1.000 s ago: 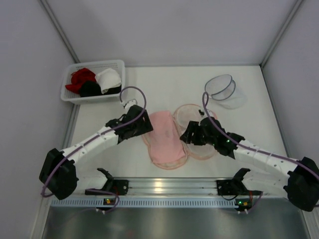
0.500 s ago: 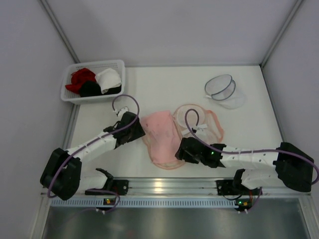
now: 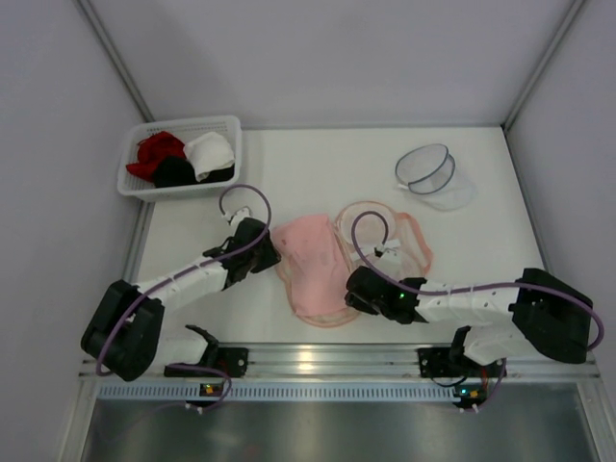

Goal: Place the bra in the laundry bag and zip it closed
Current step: Adjust the bra in the laundry bag.

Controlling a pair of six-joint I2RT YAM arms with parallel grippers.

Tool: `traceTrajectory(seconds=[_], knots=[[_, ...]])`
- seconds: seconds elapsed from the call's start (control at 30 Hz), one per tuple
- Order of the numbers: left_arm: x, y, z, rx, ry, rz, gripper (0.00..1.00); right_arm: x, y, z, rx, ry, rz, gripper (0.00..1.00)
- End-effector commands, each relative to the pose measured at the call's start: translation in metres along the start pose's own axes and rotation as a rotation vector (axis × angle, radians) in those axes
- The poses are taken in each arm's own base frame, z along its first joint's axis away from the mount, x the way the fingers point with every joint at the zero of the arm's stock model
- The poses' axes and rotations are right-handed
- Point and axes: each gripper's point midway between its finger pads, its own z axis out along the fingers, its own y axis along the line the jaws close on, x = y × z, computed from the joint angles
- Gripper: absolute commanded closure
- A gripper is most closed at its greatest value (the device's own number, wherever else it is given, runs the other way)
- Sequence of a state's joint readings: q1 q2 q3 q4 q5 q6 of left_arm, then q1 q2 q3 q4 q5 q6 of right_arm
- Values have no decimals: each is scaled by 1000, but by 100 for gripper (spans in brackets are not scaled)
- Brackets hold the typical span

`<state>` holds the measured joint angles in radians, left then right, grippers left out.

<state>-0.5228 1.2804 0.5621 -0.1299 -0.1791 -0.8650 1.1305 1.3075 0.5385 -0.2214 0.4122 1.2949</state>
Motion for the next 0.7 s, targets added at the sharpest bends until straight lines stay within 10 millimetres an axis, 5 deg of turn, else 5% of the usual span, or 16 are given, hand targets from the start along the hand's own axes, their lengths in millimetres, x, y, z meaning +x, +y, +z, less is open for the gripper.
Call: traceTrajectory(seconds=[0.0,0.37,0.47,0.5,0.67], knots=[[-4,-13,2,55,-28,-1,57,-9,16,1,-34,-54,40,62],[18,-1,19,-29,14,39,67,-22,5,-8,-15,-110,30,100],[17,1,24,-47,6,34,87,-19,3,-8,-10,-101,19,100],[15,2,25,-58,-7,35,100,-19,3,-8,-9,-97,17,100],[5,2,26,-77,-46,33,100,-11,-5,-14,5,-80,-13,100]])
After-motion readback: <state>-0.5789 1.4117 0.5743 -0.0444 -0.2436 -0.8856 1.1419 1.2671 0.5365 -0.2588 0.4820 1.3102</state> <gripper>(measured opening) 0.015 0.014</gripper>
